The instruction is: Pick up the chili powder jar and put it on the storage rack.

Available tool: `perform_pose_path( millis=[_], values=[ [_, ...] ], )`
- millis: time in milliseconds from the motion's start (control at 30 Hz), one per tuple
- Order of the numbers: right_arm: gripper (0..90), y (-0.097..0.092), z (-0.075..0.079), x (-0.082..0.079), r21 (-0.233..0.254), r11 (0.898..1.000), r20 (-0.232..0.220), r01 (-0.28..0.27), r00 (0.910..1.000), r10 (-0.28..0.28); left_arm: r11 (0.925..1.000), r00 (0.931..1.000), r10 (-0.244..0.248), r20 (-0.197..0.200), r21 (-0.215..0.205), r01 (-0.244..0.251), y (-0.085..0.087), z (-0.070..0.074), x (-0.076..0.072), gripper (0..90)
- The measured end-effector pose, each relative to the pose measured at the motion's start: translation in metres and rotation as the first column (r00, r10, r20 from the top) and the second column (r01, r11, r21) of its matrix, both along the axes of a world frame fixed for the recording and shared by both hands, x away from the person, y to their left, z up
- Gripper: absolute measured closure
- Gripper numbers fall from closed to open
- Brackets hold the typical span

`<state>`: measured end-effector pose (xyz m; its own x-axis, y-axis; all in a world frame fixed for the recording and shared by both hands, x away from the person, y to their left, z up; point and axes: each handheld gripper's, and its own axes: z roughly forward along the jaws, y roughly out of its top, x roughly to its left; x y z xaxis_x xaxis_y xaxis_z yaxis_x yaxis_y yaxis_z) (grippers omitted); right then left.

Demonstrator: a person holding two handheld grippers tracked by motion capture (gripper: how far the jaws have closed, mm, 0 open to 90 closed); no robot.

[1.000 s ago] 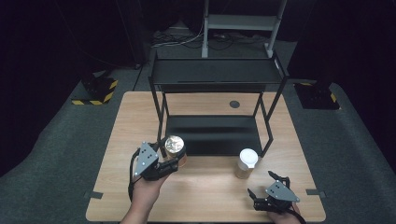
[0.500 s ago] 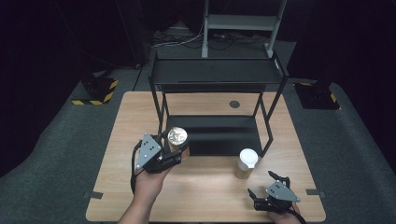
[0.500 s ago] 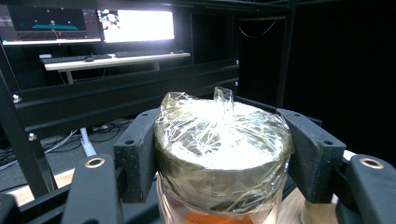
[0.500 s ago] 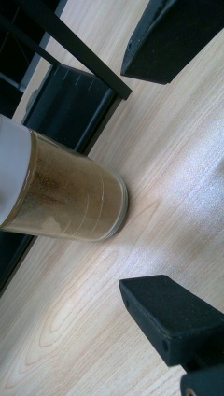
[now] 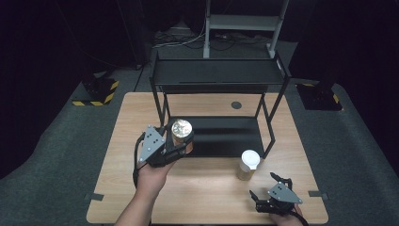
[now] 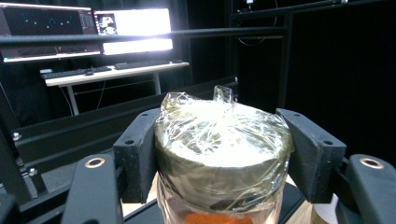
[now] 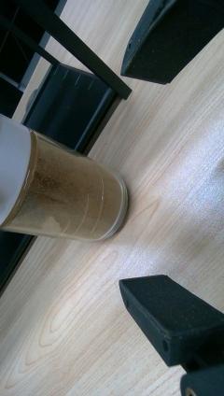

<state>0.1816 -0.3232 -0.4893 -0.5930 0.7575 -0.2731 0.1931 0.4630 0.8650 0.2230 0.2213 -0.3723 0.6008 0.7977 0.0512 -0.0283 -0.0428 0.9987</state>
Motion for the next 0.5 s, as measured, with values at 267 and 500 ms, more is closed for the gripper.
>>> perform_pose_path(
  millis=[267,500],
  values=[
    [0.1,-0.001,0.0,0.0,0.004,1.0,0.002,0.0,1.0,0.0,0.9999,0.9999,0.0,0.014,-0.015,0.001,-0.005,0.011,0.006,34.3],
    [0.1,0.0,0.0,0.0,0.003,1.0,0.002,0.0,1.0,0.0,0.9998,0.9994,0.001,0.035,-0.021,0.0,-0.007,0.023,0.009,34.3]
  ],
)
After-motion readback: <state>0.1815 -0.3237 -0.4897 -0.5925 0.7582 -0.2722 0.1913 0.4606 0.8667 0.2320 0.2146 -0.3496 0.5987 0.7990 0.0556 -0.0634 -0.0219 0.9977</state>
